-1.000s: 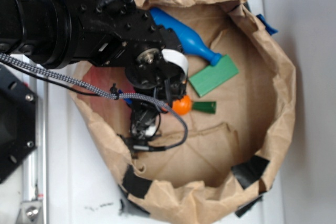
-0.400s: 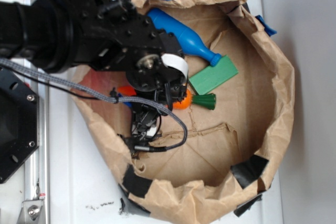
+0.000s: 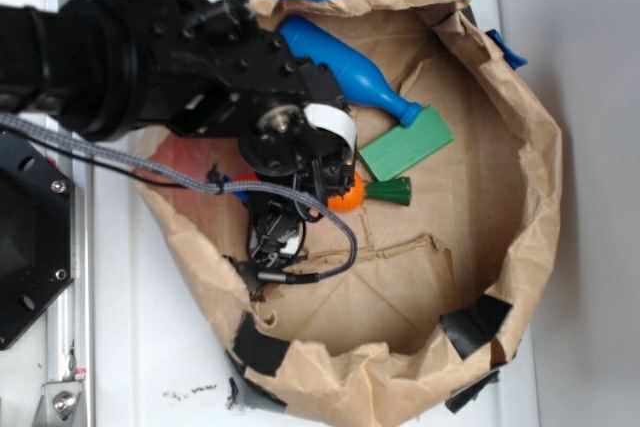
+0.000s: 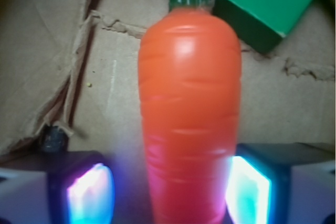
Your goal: Grab the carrot.
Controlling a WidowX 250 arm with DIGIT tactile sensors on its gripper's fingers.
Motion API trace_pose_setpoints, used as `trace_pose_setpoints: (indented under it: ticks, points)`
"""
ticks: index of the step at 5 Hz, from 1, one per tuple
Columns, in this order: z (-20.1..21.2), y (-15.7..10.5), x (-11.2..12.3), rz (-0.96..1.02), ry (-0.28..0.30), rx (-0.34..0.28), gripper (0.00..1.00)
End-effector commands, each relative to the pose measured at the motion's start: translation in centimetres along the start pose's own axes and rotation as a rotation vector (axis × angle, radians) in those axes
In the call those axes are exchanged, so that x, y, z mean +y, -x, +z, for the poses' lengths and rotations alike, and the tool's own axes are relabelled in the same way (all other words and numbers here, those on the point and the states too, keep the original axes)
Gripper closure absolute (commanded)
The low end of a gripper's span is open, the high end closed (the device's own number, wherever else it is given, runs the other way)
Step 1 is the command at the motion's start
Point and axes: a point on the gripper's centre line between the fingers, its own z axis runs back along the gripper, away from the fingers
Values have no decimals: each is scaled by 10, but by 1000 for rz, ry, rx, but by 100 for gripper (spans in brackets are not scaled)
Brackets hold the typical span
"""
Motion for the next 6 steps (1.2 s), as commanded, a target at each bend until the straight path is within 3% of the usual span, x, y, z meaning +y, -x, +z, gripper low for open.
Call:
trace_pose_setpoints:
  ticks: [1, 2, 3, 4, 5, 6]
  points:
    - [19, -7, -7, -47, 0, -30, 100]
    - [29, -7, -7, -58, -5, -25, 100]
    - [67, -12, -17, -73, -57, -62, 100]
    - [115, -23, -32, -7, -9, -107, 100]
    - [163, -36, -42, 107, 65, -82, 100]
    - [171, -40, -38, 173, 33, -40, 100]
